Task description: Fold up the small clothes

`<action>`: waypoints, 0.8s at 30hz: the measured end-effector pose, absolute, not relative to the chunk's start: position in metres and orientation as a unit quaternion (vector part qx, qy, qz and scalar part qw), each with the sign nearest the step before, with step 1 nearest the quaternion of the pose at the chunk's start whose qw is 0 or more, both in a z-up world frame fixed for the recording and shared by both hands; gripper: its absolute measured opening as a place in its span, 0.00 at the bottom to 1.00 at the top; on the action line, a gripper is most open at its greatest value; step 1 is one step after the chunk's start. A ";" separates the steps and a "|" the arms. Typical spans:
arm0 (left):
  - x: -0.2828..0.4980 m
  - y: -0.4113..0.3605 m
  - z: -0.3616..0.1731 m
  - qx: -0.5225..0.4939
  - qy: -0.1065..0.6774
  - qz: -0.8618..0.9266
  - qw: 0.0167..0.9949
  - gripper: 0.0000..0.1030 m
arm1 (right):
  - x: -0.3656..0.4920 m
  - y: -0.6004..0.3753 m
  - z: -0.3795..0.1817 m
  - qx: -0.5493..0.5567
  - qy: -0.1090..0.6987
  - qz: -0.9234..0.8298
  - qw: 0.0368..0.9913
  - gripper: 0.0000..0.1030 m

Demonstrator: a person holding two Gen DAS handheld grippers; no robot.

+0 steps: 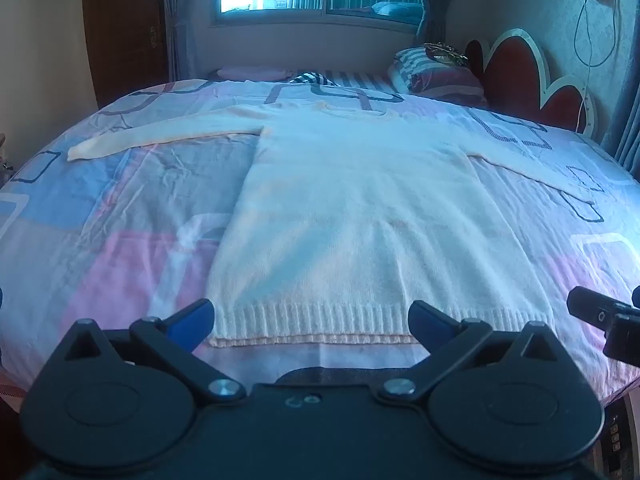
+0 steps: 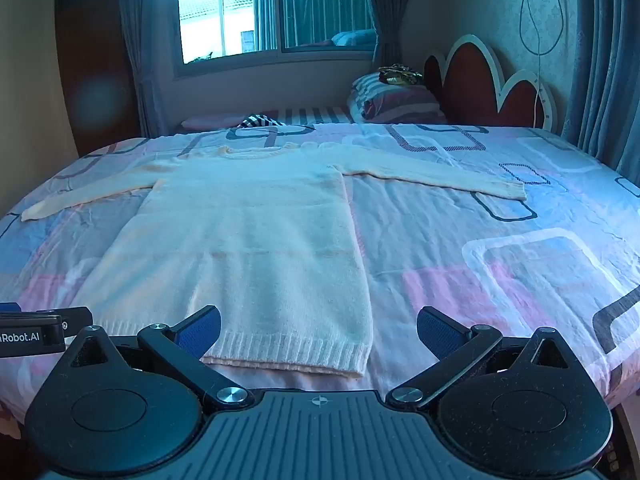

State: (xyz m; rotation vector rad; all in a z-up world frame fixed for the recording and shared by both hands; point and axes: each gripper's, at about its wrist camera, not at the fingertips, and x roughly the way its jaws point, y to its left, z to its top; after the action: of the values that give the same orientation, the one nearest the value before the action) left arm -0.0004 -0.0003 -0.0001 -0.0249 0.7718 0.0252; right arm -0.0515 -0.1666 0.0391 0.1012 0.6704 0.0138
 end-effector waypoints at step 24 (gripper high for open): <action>-0.002 0.000 0.000 -0.015 0.379 0.022 0.925 1.00 | -0.052 -0.166 0.041 0.043 0.327 0.010 0.944 1.00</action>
State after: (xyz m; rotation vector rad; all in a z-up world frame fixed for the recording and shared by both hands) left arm -0.0019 0.0002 0.0000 -0.0304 0.7782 0.0454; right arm -0.0518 -0.1657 0.0408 0.0880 0.6674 0.0195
